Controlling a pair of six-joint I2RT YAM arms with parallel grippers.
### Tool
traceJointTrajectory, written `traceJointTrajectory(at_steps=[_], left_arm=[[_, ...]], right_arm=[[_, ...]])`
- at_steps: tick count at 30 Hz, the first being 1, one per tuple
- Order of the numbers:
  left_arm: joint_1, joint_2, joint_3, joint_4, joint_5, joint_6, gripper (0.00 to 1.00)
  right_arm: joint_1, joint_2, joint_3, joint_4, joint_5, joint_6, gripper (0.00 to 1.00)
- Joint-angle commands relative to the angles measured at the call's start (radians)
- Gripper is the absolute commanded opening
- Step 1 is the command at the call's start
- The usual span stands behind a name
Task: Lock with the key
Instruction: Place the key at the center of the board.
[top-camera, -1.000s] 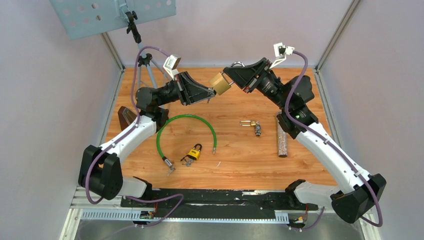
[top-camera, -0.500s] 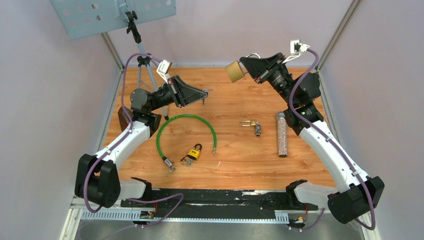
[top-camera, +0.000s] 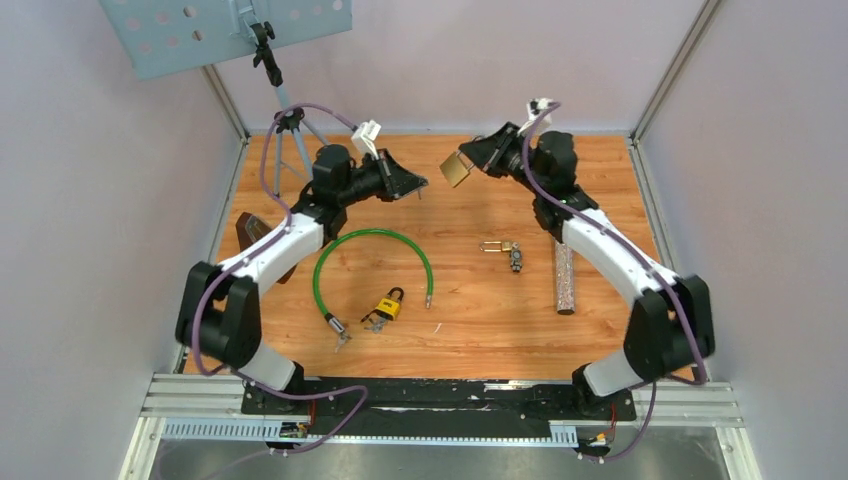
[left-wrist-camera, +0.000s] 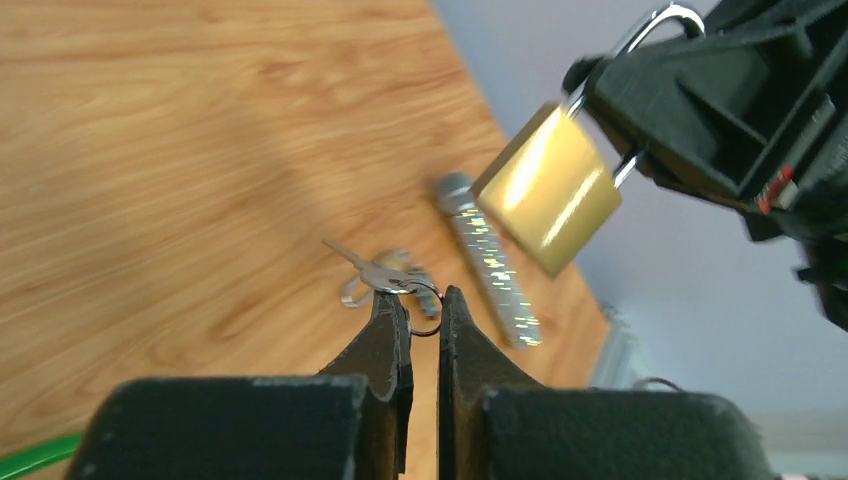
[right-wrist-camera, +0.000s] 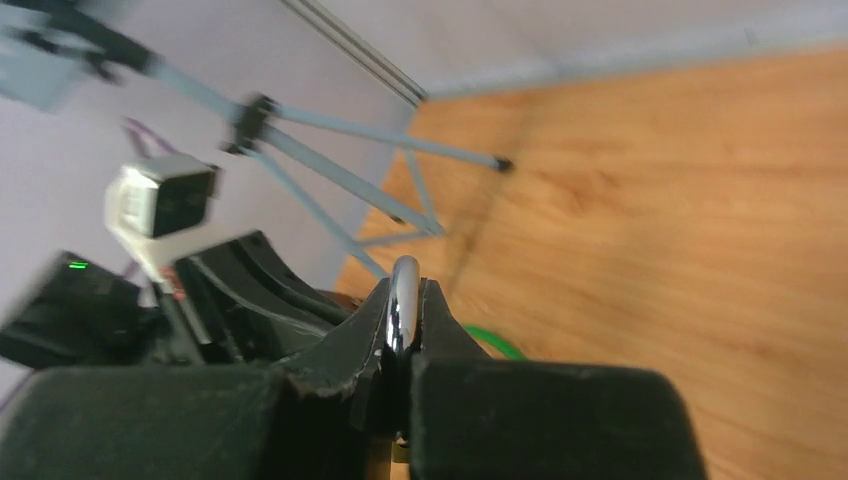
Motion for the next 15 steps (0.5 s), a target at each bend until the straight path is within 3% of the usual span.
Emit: traceJointTrajectory(at_steps=[1, 7, 15], left_arm=[[-0.032, 0.180, 0.117, -0.269, -0.269, 0.218, 0.00], [-0.034, 0.438, 0.338, -0.417, -0.331, 0.255, 0.00], [-0.030, 0.645, 0.557, -0.553, -0.318, 0.275, 0.00]], right_arm=[[-0.009, 0.165, -0.005, -0.013, -0.052, -0.011, 0.00], [-0.012, 0.397, 0.061, -0.013, -0.155, -0.028, 0.00], [-0.013, 0.621, 0.209, 0.011, -0.245, 0.018, 0.00]])
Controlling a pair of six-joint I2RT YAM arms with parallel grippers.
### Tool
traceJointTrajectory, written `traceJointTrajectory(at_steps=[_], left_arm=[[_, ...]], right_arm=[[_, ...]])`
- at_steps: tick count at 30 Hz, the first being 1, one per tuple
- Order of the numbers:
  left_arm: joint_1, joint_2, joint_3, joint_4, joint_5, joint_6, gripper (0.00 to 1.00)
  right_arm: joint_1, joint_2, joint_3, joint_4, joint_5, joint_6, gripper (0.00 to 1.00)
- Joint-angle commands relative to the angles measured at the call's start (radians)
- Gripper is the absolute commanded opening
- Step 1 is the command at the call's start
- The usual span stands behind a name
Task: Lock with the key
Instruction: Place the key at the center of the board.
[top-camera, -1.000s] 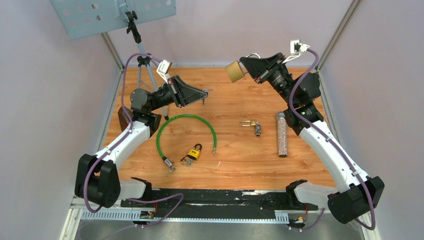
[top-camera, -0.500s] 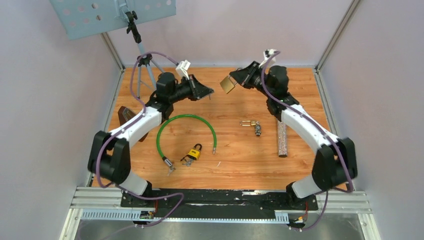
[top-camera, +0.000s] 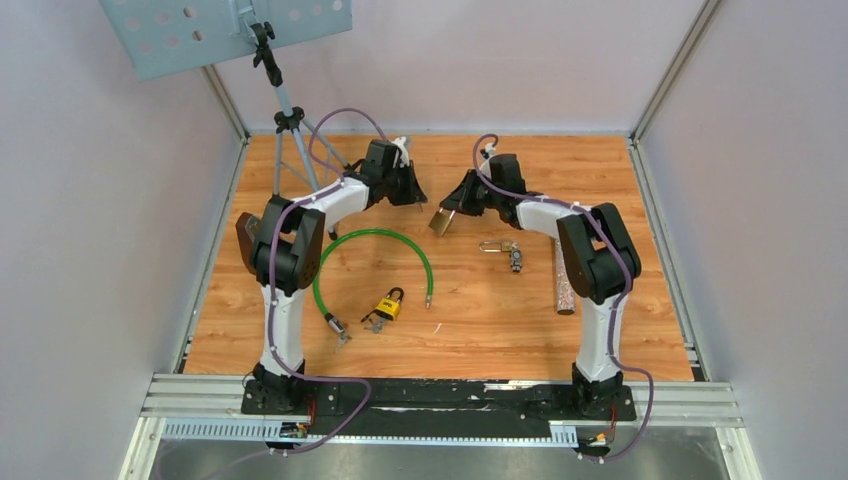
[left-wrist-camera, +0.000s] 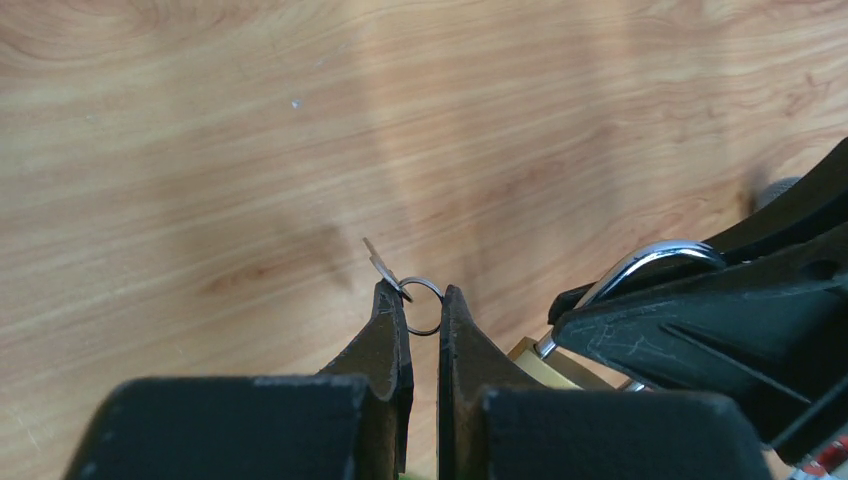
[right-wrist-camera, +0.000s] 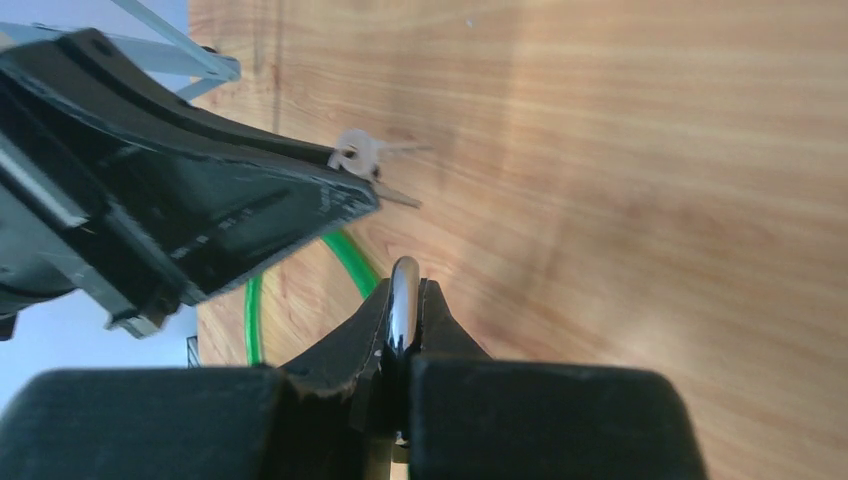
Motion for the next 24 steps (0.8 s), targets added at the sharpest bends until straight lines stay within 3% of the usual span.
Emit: traceJointTrajectory(at_steps=[1, 3, 8, 10, 14, 17, 19, 24], left_arm=[[0.006, 0.064, 0.115, -0.107, -0.003, 0.040, 0.01], [0.010, 0.078, 0.132, -0.127, -0.007, 0.044, 0.07], [0.035, 0.074, 0.114, -0.142, -0.046, 0.031, 0.42], [0.042, 0.064, 0.108, -0.133, -0.048, 0.037, 0.52], [0.043, 0.025, 0.105, -0.129, -0.089, 0.074, 0.64], [0.044, -0.025, 0.077, -0.109, -0.121, 0.086, 0.68], [0.044, -0.064, 0.048, -0.075, -0.128, 0.090, 0.71], [0.044, -0.151, 0.018, -0.034, -0.128, 0.131, 0.84]], right_arm=[[-0.005, 0.072, 0.153, 0.129, -0.100, 0.048, 0.00], [-0.008, 0.122, 0.195, 0.128, -0.102, 0.066, 0.00], [-0.021, 0.215, 0.289, 0.099, -0.095, 0.092, 0.05], [-0.023, 0.232, 0.302, 0.086, -0.084, 0.090, 0.09], [-0.023, 0.236, 0.298, 0.070, -0.046, 0.077, 0.27], [-0.024, 0.217, 0.297, 0.051, -0.015, 0.050, 0.46], [-0.028, 0.204, 0.325, -0.019, 0.021, 0.013, 0.59], [-0.063, 0.147, 0.366, -0.232, 0.144, -0.086, 0.79]])
